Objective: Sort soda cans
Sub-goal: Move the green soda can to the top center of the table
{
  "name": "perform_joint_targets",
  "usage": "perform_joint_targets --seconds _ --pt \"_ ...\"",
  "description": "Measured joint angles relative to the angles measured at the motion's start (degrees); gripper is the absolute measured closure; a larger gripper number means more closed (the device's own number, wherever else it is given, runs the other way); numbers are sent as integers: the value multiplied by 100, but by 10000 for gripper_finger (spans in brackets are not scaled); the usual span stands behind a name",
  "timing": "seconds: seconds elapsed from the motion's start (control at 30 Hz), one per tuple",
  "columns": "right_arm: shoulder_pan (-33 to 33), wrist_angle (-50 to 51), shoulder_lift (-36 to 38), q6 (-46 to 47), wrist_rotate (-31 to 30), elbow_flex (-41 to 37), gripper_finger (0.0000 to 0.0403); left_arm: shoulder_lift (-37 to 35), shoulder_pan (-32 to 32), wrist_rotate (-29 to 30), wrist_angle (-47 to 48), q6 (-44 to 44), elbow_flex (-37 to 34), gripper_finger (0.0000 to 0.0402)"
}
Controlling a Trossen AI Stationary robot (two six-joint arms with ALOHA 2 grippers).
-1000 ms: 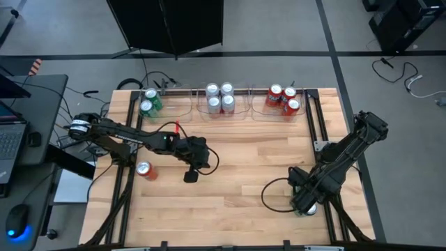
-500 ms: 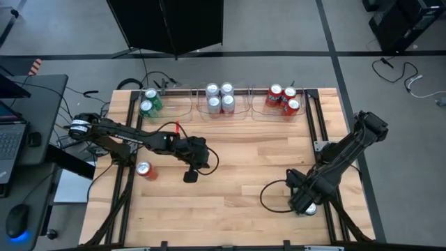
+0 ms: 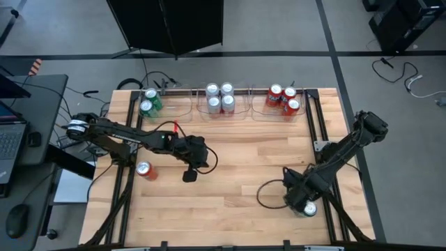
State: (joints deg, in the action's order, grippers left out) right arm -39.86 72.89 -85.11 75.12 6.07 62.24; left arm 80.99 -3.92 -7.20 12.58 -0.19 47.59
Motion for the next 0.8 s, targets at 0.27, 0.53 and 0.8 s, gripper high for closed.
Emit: perform_joint_targets --seconds 0.27,0.53,0.8 --pt "1382 -22 -8 -1880 -856 561 119 -592 0 4 231 -50 -49 401" --pt "2960 -338 -344 -4061 -1168 1422 119 -1081 0 -12 -276 -298 -803 401" --pt "3852 -93 -1830 -6074 -1253 3338 119 -1699 2 23 -170 -439 -1087 401"
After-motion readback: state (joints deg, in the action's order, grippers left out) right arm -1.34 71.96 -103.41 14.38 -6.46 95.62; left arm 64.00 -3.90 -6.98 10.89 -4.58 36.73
